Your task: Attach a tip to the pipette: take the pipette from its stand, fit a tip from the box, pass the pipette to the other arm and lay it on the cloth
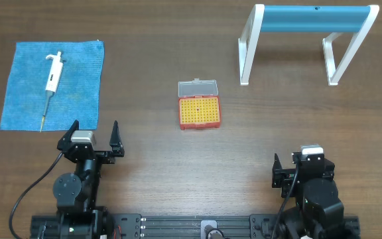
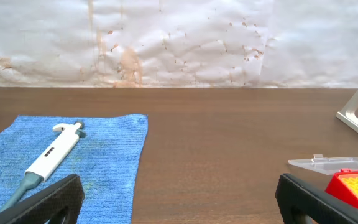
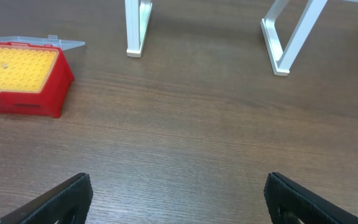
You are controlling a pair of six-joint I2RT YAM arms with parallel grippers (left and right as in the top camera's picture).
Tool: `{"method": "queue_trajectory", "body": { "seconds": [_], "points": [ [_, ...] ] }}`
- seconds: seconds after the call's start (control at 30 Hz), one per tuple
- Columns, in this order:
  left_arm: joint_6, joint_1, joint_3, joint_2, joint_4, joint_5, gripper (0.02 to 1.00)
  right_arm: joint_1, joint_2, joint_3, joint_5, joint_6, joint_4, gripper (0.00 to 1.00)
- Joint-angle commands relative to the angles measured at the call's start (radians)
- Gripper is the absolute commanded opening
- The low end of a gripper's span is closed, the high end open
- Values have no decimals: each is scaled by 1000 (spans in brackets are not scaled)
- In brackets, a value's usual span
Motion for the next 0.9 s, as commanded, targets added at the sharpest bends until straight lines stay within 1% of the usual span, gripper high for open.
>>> {"method": "queue_trajectory", "body": {
  "seconds": [0.03, 0.43, 0.5, 0.57, 0.6, 0.67, 0.7, 0.73, 0.8, 0.87, 0.9],
  "points": [
    [-5, 5, -7, -12, -1, -19, 998, 2, 2, -1, 9, -11, 4, 899],
    [-5, 5, -7, -12, -1, -19, 998, 2, 1, -1, 9, -11, -7, 897],
    [-5, 5, -7, -12, -1, -19, 998, -24, 0, -2, 10, -9, -2, 899],
    [-5, 5, -7, -12, -1, -19, 998, -110, 0, -14, -16, -3, 121, 895],
    [-5, 5, -7, -12, -1, -19, 998, -177, 0, -28, -42, -3, 232, 899],
    [-5, 5, -7, -12, -1, -19, 998, -293, -4, -72, -105, -3, 450, 899],
    [-5, 5, -7, -12, -1, -19, 996, -358, -8, -109, -151, -4, 583, 897],
    [-5, 5, -7, -12, -1, -19, 996, -403, -13, -141, -183, -3, 681, 899],
    [-5, 5, -7, -12, -1, -19, 996, -471, -30, -221, -223, -3, 887, 897],
    [-5, 5, -7, -12, -1, -19, 996, -497, -53, -300, -228, -4, 1042, 899],
    [-5, 5, -7, -12, -1, -19, 998, -498, -63, -328, -228, -9, 1080, 899]
  ]
}}
